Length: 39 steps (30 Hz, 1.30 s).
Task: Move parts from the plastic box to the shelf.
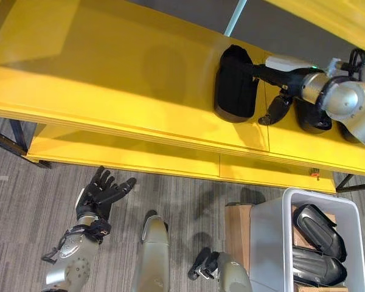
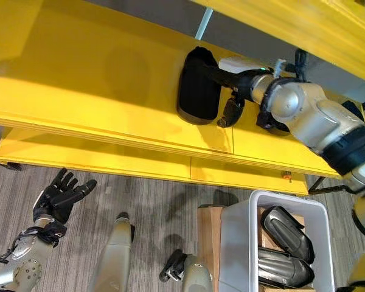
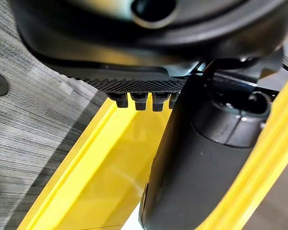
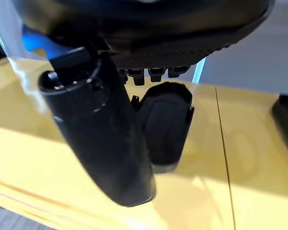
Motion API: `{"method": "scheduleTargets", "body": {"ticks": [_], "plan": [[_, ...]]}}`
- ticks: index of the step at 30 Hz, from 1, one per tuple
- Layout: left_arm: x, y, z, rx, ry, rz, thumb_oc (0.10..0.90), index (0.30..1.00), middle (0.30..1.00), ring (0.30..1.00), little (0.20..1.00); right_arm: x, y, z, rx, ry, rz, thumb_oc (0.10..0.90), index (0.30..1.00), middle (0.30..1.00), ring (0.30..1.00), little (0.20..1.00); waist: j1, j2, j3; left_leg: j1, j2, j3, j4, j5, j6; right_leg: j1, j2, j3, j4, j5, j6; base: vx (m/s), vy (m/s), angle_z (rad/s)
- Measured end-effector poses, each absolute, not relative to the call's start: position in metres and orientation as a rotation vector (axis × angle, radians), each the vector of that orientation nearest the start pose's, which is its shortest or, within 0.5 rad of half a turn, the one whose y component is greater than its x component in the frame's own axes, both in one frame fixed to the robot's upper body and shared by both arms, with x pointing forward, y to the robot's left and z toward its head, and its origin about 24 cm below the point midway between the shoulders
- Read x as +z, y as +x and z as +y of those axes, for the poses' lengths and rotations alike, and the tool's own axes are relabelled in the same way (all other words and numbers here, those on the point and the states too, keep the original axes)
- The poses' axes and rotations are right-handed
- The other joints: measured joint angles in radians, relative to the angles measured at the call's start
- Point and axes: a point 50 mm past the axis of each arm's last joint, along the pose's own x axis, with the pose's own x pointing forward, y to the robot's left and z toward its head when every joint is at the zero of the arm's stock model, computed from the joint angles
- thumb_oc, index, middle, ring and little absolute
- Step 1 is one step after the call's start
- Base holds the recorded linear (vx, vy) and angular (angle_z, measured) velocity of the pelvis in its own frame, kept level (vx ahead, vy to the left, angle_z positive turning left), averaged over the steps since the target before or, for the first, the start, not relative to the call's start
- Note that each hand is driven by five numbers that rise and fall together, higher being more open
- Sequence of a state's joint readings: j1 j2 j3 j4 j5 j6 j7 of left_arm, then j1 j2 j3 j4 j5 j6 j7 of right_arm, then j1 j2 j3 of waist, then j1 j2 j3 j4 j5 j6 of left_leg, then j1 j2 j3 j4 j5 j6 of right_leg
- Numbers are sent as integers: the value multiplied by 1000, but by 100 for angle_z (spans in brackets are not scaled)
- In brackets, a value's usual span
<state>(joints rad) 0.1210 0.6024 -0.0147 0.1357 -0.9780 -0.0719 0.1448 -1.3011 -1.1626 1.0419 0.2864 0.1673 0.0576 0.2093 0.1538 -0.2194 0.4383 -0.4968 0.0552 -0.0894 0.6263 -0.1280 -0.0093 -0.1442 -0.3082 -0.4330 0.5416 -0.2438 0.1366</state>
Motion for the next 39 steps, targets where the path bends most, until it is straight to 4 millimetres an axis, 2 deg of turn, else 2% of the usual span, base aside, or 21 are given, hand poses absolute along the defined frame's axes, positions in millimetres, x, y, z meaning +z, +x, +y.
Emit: {"method": "scheduleTargets", "body": {"ticks": [2, 3, 4, 5, 6, 7, 8, 9, 10, 12, 13, 14, 17, 22, 24, 25, 27, 28, 35, 38, 39], "plan": [[26, 215, 292, 312, -351, 184, 900, 1000, 1000, 1000, 1000, 271, 351, -211, 358, -1269, -201, 900, 1000, 1000, 1000, 1000, -11, 1, -1, 47, 0, 10, -37, 4, 1, 46, 6, 1, -59, 21, 7, 50, 5, -6], [22, 212, 293, 320, -354, 202, 900, 1000, 1000, 1000, 1000, 258, 341, -222, 363, -1174, -190, 900, 1000, 1000, 1000, 1000, -16, 12, -13, 83, 0, 21, -81, 20, 4, 86, 15, -2, -121, 50, 11, 37, 12, -19], [10, 203, 288, 345, -396, 230, 900, 1000, 1000, 1000, 1000, 234, 332, -241, 358, -1095, -120, 900, 1000, 1000, 1000, 1000, -26, 57, -83, 114, -2, 28, -133, 34, 4, 129, 36, 0, -225, 99, 20, 26, 32, -10], [2, 199, 280, 342, -430, 251, 900, 1000, 1000, 1000, 1000, 214, 323, -255, 341, -1051, -57, 900, 1000, 1000, 1000, 1000, -39, 92, -121, 140, -6, 35, -173, 50, 8, 158, 41, -13, -282, 124, 20, 25, 46, -15], [-4, 194, 278, 350, -437, 274, 900, 1000, 1000, 1000, 1000, 196, 314, -259, 359, -989, -30, 900, 1000, 1000, 1000, 1000, -43, 100, -142, 168, -7, 49, -216, 66, 7, 178, 44, -12, -328, 143, 21, 28, 51, -16], [-12, 187, 273, 369, -470, 296, 900, 1000, 1000, 1000, 1000, 166, 298, -263, 362, -834, -4, 900, 1000, 1000, 1000, 1000, -45, 108, -163, 219, -16, 64, -292, 99, 6, 217, 50, -7, -403, 180, 22, 27, 49, -21], [-21, 182, 265, 383, -516, 314, 900, 1000, 1000, 1000, 1000, 141, 281, -266, 345, -709, 24, 900, 1000, 1000, 1000, 1000, -61, 127, -193, 233, -22, 69, -338, 120, 5, 228, 53, -3, -442, 202, 21, 28, 41, -20], [-27, 178, 257, 391, -553, 330, 900, 1000, 1000, 1000, 1000, 126, 272, -267, 340, -645, 52, 900, 1000, 1000, 1000, 1000, -80, 149, -208, 244, -21, 81, -375, 139, 4, 225, 56, 4, -461, 215, 20, 24, 33, -17], [-33, 177, 251, 402, -588, 340, 900, 1000, 1000, 1000, 1000, 113, 265, -265, 334, -590, 71, 900, 1000, 1000, 1000, 1000, -95, 164, -220, 257, -22, 86, -415, 161, 1, 223, 58, 10, -475, 225, 18, 27, 32, -20], [-38, 178, 245, 402, -611, 356, 900, 1000, 1000, 1000, 1000, 107, 263, -263, 348, -592, 100, 900, 1000, 1000, 1000, 1000, -127, 183, -231, 266, -17, 85, -449, 182, -5, 218, 64, 12, -482, 230, 19, 24, 34, -9], [-38, 178, 244, 397, -612, 359, 900, 1000, 1000, 1000, 1000, 103, 261, -264, 339, -571, 102, 900, 1000, 1000, 1000, 1000, -126, 181, -238, 274, -12, 90, -468, 189, -7, 216, 61, 14, -491, 230, 18, 37, 23, -28], [-41, 174, 245, 414, -615, 370, 900, 1000, 1000, 1000, 1000, 92, 258, -254, 312, -470, 81, 900, 1000, 1000, 1000, 1000, -125, 164, -277, 292, 0, 113, -524, 203, -15, 188, 67, 35, -500, 226, 7, 28, 12, -38], [-45, 173, 240, 414, -629, 389, 900, 1000, 1000, 1000, 1000, 93, 256, -241, 348, -436, 46, 900, 1000, 1000, 1000, 1000, -129, 154, -293, 317, 10, 137, -568, 231, -19, 188, 76, 57, -520, 245, 11, 24, 0, -28], [-53, 167, 235, 428, -642, 420, 900, 1000, 1000, 1000, 1000, 71, 251, -211, 382, -258, 33, 900, 1000, 1000, 1000, 1000, -121, 130, -325, 365, 13, 174, -612, 237, -25, 200, 79, 92, -555, 252, 11, 4, -8, -22], [-55, 166, 232, 426, -629, 431, 900, 1000, 1000, 1000, 1000, 62, 247, -201, 442, -248, 62, 900, 1000, 1000, 1000, 1000, -121, 130, -329, 378, 12, 187, -618, 237, -25, 212, 79, 100, -564, 262, 15, 7, -34, -19], [-54, 169, 230, 415, -624, 426, 900, 1000, 1000, 1000, 1000, 51, 239, -197, 466, -223, 101, 900, 1000, 1000, 1000, 1000, -130, 131, -329, 380, 15, 191, -618, 237, -25, 218, 81, 102, -579, 271, 15, 4, -54, -9], [-54, 169, 229, 416, -625, 424, 900, 1000, 1000, 1000, 1000, 42, 231, -196, 436, -164, 118, 900, 1000, 1000, 1000, 1000, -124, 131, -330, 386, 18, 192, -620, 237, -26, 224, 86, 111, -584, 271, 14, 8, -52, -8], [-56, 166, 230, 423, -623, 432, 900, 1000, 1000, 1000, 1000, 31, 226, -189, 441, -114, 153, 900, 1000, 1000, 1000, 1000, -125, 132, -331, 396, 20, 197, -628, 238, -28, 230, 91, 120, -593, 275, 11, 13, -57, -15], [-60, 164, 226, 436, -617, 434, 900, 1000, 1000, 1000, 1000, -10, 208, -177, 457, -30, 305, 900, 1000, 1000, 1000, 1000, -127, 135, -334, 412, 56, 227, -635, 242, -46, 225, 125, 162, -614, 287, -5, 4, -47, -17], [-63, 162, 224, 433, -621, 446, 900, 1000, 1000, 1000, 1000, -14, 205, -166, 498, -12, 319, 900, 1000, 1000, 1000, 1000, -129, 136, -333, 412, 77, 236, -631, 238, -52, 221, 146, 180, -632, 292, -18, -15, 5, -23], [-63, 163, 224, 432, -621, 445, 900, 1000, 1000, 1000, 1000, -13, 207, -164, 507, -6, 315, 900, 1000, 1000, 1000, 1000, -124, 134, -332, 412, 73, 225, -621, 228, -67, 218, 150, 192, -633, 293, -22, -46, 91, -31]]}}
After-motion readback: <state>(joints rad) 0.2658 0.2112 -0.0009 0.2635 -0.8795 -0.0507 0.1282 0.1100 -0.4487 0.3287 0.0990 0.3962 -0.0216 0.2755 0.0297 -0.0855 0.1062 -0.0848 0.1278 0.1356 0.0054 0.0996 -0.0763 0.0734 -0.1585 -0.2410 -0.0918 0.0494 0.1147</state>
